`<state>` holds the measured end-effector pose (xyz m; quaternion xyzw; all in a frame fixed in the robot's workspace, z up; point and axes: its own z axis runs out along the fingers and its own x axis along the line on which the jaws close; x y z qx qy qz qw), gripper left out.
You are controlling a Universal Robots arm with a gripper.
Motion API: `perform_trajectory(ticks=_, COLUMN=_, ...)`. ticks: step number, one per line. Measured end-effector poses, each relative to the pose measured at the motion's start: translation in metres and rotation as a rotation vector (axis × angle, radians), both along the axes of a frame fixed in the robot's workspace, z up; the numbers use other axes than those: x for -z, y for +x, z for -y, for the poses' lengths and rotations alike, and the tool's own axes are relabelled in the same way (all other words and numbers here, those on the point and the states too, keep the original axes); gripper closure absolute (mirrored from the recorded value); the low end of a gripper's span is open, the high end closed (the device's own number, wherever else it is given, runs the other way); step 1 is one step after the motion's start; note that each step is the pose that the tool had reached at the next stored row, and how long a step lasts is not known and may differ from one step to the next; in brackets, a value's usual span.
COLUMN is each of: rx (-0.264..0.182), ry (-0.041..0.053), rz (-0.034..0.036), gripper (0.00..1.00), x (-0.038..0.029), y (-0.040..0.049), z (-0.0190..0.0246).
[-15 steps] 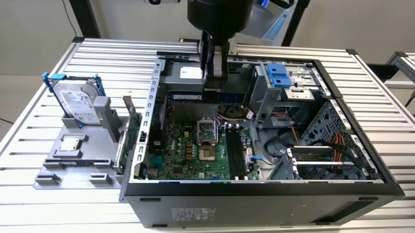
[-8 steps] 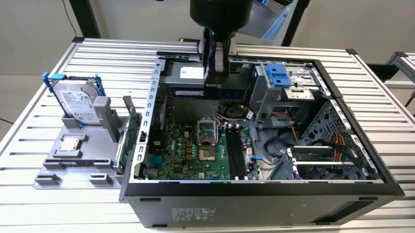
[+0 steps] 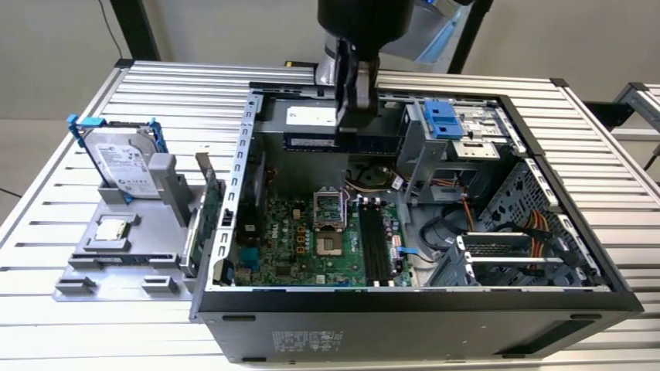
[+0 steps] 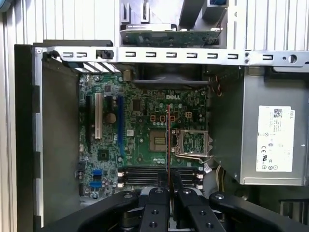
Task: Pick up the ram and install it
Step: 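Pick up the ram and move it above insertion slot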
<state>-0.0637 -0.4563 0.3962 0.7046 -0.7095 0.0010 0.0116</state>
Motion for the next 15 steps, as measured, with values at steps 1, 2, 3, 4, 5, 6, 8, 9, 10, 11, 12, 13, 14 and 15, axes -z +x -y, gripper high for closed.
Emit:
perform_trajectory(ticks=1, rx=0.000, ry=0.0001, rz=0.0000, gripper=1.00, x=0.0001, y=0.0014, z=-0.0008)
perform_trajectory(ticks=2, rx=0.000, ry=0.0000, rz=0.0000, gripper=1.00, x=0.0002, y=0.0031, z=-0.0014)
perform_trajectory(ticks=3, rx=0.001, ry=0.0000, rz=0.0000, gripper=1.00, x=0.0003, y=0.0047, z=-0.0020)
perform_trajectory(ticks=4, rx=0.001, ry=0.0001, rz=0.0001, gripper=1.00, x=0.0004, y=0.0065, z=-0.0024)
perform_trajectory(ticks=5, rx=0.001, ry=0.0000, rz=0.0000, gripper=1.00, x=0.0005, y=0.0082, z=-0.0026)
perform_trajectory(ticks=6, rx=0.001, ry=0.0001, rz=0.0000, gripper=1.00, x=0.0006, y=0.0094, z=-0.0026)
perform_trajectory(ticks=8, rx=0.001, ry=0.0000, rz=0.0000, gripper=1.00, x=0.0007, y=0.0119, z=-0.0026)
perform_trajectory(ticks=9, rx=0.001, ry=0.0000, rz=0.0000, gripper=1.00, x=0.0007, y=0.0136, z=-0.0027)
perform_trajectory(ticks=10, rx=0.001, ry=0.0000, rz=0.0000, gripper=1.00, x=0.0008, y=0.0155, z=-0.0027)
perform_trajectory(ticks=11, rx=0.001, ry=0.0000, rz=0.0000, gripper=1.00, x=0.0008, y=0.0173, z=-0.0026)
perform_trajectory(ticks=12, rx=0.001, ry=0.0000, rz=-0.0001, gripper=1.00, x=0.0008, y=0.0189, z=-0.0026)
perform_trajectory(ticks=13, rx=0.001, ry=0.0001, rz=0.0000, gripper=1.00, x=0.0009, y=0.0198, z=-0.0026)
perform_trajectory(ticks=14, rx=0.001, ry=0.0000, rz=0.0000, gripper=1.00, x=0.0009, y=0.0206, z=-0.0026)
perform_trajectory(ticks=15, rx=0.001, ry=0.0001, rz=-0.0001, gripper=1.00, x=0.0010, y=0.0213, z=-0.0026)
